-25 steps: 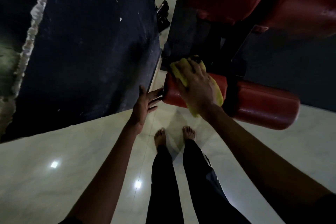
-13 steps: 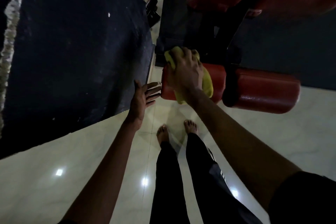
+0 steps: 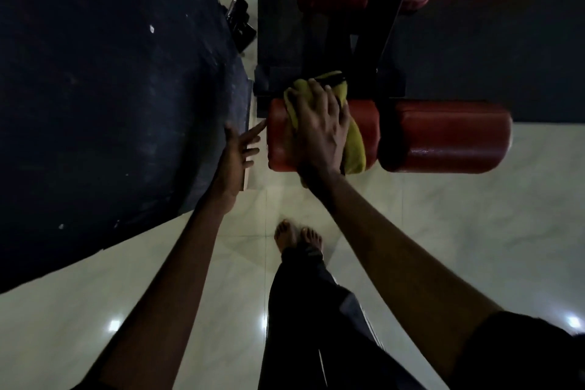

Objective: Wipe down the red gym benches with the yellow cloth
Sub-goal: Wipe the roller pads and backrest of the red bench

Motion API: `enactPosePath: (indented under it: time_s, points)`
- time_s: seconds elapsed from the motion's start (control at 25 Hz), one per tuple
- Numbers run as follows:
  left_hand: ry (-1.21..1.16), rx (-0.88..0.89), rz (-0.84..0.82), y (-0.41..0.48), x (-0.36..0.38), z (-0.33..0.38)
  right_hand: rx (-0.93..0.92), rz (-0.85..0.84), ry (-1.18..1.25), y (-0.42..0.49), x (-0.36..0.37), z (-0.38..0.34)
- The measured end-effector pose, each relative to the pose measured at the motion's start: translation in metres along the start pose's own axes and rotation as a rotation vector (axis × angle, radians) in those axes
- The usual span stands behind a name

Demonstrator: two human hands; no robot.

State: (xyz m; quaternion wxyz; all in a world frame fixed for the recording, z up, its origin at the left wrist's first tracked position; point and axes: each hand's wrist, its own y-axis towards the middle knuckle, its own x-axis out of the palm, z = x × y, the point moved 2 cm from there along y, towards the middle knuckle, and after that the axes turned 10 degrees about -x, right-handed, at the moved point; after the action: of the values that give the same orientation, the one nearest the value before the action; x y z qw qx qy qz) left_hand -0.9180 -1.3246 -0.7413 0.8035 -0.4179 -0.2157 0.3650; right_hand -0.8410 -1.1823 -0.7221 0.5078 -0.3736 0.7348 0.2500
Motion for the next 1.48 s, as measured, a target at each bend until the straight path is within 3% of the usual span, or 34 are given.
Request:
enactPosePath:
  time_s: [0.08, 0.28, 0.44, 0.6, 0.68, 0.8, 0.92, 1.0, 1.16, 1.32, 1.4, 1.48]
  points:
    - [-0.01, 0.044, -0.013, 0.003, 0.003, 0.003, -0.116, 0.025, 0.03, -0.015, 0.0, 0.009]
    - [0.244, 0.401, 0.224, -0.002, 0.018, 0.023, -0.414, 0.031, -0.029, -0.087, -0.001, 0.052]
    - [0.38, 0.456, 0.152, 0.005, 0.013, 0.024, -0.167, 0.138, 0.064, -0.073, -0.014, 0.076]
    - [0.306, 0.414, 0.147, 0.011, 0.008, 0.036, 0.054, 0.214, 0.167, -0.073, 0.003, 0.029]
    - [0.298, 0.318, 0.197, 0.012, 0.005, 0.041, 0.096, 0.201, 0.252, -0.072, 0.02, -0.012]
    - [0.265, 0.242, 0.113, 0.006, 0.005, 0.048, 0.095, 0.186, 0.283, -0.077, 0.035, -0.045]
    - [0.322, 0.272, 0.013, 0.007, 0.004, 0.054, -0.001, 0.178, 0.223, -0.095, 0.043, -0.032]
    - [0.453, 0.317, 0.005, 0.01, 0.006, 0.056, 0.032, 0.245, 0.213, -0.107, 0.045, -0.009]
    - [0.82, 0.44, 0.102, 0.026, 0.018, 0.051, 0.293, 0.581, 0.388, -0.122, 0.043, 0.004]
    - [1.092, 0.521, 0.039, 0.035, 0.043, 0.055, 0.911, 0.837, 0.695, -0.092, 0.037, -0.021]
    - [1.158, 0.527, -0.013, 0.037, 0.054, 0.055, 1.102, 0.849, 0.798, -0.085, 0.043, -0.029]
    - [1.211, 0.548, 0.013, 0.042, 0.061, 0.051, 1.113, 0.785, 0.852, -0.091, 0.05, -0.033]
